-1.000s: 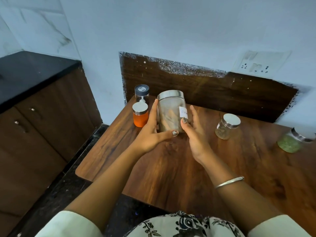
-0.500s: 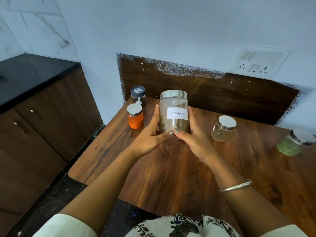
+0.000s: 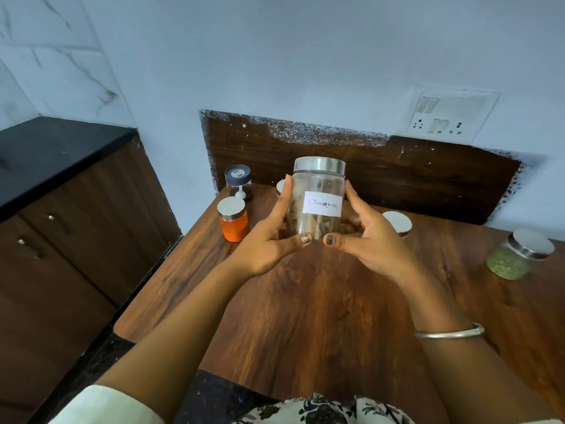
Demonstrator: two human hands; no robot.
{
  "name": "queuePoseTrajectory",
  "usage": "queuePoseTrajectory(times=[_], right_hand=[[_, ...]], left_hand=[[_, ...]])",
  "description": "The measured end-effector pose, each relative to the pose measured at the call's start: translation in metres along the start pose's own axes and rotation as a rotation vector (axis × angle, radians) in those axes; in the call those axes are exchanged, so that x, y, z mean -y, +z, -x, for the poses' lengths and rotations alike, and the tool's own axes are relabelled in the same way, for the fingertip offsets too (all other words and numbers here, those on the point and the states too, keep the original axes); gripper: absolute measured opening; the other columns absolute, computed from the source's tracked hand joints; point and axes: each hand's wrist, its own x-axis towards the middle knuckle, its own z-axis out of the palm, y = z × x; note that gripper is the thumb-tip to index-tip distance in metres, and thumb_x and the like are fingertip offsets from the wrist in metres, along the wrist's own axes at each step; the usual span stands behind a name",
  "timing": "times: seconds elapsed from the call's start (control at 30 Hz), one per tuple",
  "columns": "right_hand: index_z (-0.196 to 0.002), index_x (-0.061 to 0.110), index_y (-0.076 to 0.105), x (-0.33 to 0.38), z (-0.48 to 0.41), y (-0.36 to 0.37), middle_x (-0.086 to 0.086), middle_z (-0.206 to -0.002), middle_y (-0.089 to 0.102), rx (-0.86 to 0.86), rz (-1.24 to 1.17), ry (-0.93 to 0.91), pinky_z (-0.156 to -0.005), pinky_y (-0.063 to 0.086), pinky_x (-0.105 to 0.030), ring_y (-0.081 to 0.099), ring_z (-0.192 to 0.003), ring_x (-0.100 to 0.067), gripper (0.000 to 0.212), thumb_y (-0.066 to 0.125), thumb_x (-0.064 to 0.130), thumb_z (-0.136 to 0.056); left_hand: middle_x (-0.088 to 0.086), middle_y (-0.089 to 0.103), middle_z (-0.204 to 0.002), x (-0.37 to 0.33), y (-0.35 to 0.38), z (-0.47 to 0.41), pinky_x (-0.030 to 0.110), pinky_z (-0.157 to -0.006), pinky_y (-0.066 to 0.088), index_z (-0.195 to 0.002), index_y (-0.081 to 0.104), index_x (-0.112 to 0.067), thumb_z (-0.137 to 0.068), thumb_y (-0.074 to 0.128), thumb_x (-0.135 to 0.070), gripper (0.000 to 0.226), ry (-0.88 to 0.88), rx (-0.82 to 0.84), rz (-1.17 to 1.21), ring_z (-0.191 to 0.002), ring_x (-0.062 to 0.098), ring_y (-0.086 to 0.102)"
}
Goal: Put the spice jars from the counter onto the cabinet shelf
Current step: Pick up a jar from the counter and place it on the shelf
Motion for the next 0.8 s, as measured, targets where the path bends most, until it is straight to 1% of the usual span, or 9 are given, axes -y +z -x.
queuePoseTrajectory(times=[0.1, 0.2, 0.27, 0.33, 0.4, 0.47, 0.53, 0.63, 0.8], right_hand=[[-0.148, 0.035, 0.006, 0.007, -0.005, -0.013, 0.001, -0.132, 0.058, -0.077, 0.055, -0.027, -0.102, 0.045, -0.040, 0.058, -0.114, -0.010, 0.108, 0.072, 0.044, -0.063], [-0.148, 0.036, 0.007, 0.015, -0.014, -0.030, 0.004, -0.126, 0.062, -0.147, 0.093, -0.059, -0.093, 0.045, -0.016, 0.059, -0.104, 0.004, 0.106, 0.074, 0.041, -0.066], [-0.147, 0.038, 0.007, 0.025, -0.023, -0.047, 0.007, -0.126, 0.062, -0.184, 0.110, -0.098, -0.086, 0.041, -0.004, 0.058, -0.102, 0.009, 0.106, 0.075, 0.040, -0.066], [-0.144, 0.046, 0.006, 0.039, -0.032, -0.067, 0.009, -0.129, 0.059, -0.226, 0.118, -0.143, -0.085, 0.039, -0.001, 0.056, -0.108, 0.007, 0.106, 0.074, 0.043, -0.062], [-0.136, 0.056, 0.001, 0.056, -0.042, -0.088, 0.009, -0.134, 0.055, -0.266, 0.162, -0.185, -0.083, 0.033, 0.005, 0.052, -0.106, 0.015, 0.105, 0.076, 0.039, -0.064], [-0.129, 0.063, -0.003, 0.073, -0.054, -0.107, 0.007, -0.137, 0.052, -0.312, 0.235, -0.220, -0.087, 0.028, -0.001, 0.051, -0.096, 0.021, 0.104, 0.076, 0.034, -0.069], [-0.129, 0.062, -0.005, 0.090, -0.070, -0.126, 0.005, -0.139, 0.050, -0.369, 0.305, -0.281, -0.088, 0.032, -0.016, 0.057, -0.107, 0.004, 0.103, 0.075, 0.033, -0.072], [-0.140, 0.051, -0.004, 0.115, -0.096, -0.151, 0.003, -0.139, 0.051, -0.418, 0.374, -0.384, -0.088, 0.037, -0.021, 0.055, -0.117, -0.012, 0.107, 0.075, 0.035, -0.070], [-0.148, 0.036, 0.000, 0.161, -0.138, -0.182, -0.001, -0.137, 0.054, -0.527, 0.406, -0.531, -0.088, 0.046, -0.029, 0.057, -0.116, -0.018, 0.108, 0.074, 0.037, -0.070]], left_hand=[[-0.049, 0.022, -0.128, -0.012, -0.001, -0.013, 0.017, -0.105, 0.034, -0.143, -0.013, -0.045, -0.087, 0.052, -0.036, 0.086, 0.044, -0.003, -0.100, -0.129, 0.001, 0.035], [-0.035, 0.023, -0.138, -0.030, -0.002, -0.033, 0.030, -0.110, 0.034, -0.144, -0.011, -0.042, -0.089, 0.049, -0.031, 0.082, 0.127, -0.018, -0.155, -0.132, 0.010, 0.040], [-0.023, 0.028, -0.145, -0.047, -0.002, -0.050, 0.035, -0.110, 0.036, -0.142, -0.009, -0.045, -0.089, 0.048, -0.032, 0.079, 0.196, -0.037, -0.202, -0.131, 0.009, 0.042], [-0.016, 0.035, -0.143, -0.066, -0.004, -0.067, 0.026, -0.106, 0.039, -0.140, -0.009, -0.048, -0.089, 0.047, -0.035, 0.076, 0.250, -0.075, -0.256, -0.124, 0.005, 0.048], [-0.013, 0.043, -0.138, -0.086, -0.005, -0.085, 0.019, -0.099, 0.043, -0.140, -0.009, -0.046, -0.090, 0.046, -0.035, 0.076, 0.303, -0.124, -0.316, -0.114, 0.005, 0.056], [-0.011, 0.045, -0.138, -0.106, -0.007, -0.104, 0.024, -0.097, 0.047, -0.140, -0.011, -0.045, -0.093, 0.046, -0.035, 0.075, 0.349, -0.164, -0.373, -0.108, 0.010, 0.060], [-0.013, 0.036, -0.145, -0.126, -0.011, -0.124, 0.031, -0.101, 0.044, -0.139, -0.011, -0.050, -0.093, 0.044, -0.042, 0.073, 0.387, -0.237, -0.417, -0.114, 0.015, 0.058], [-0.011, 0.033, -0.149, -0.153, -0.019, -0.153, 0.031, -0.102, 0.037, -0.139, -0.006, -0.050, -0.085, 0.040, -0.055, 0.071, 0.457, -0.374, -0.467, -0.127, 0.018, 0.048], [-0.003, 0.048, -0.141, -0.199, -0.046, -0.203, 0.032, -0.101, 0.040, -0.137, 0.005, -0.045, -0.092, 0.052, -0.029, 0.066, 0.575, -0.584, -0.556, -0.122, 0.020, 0.052]])
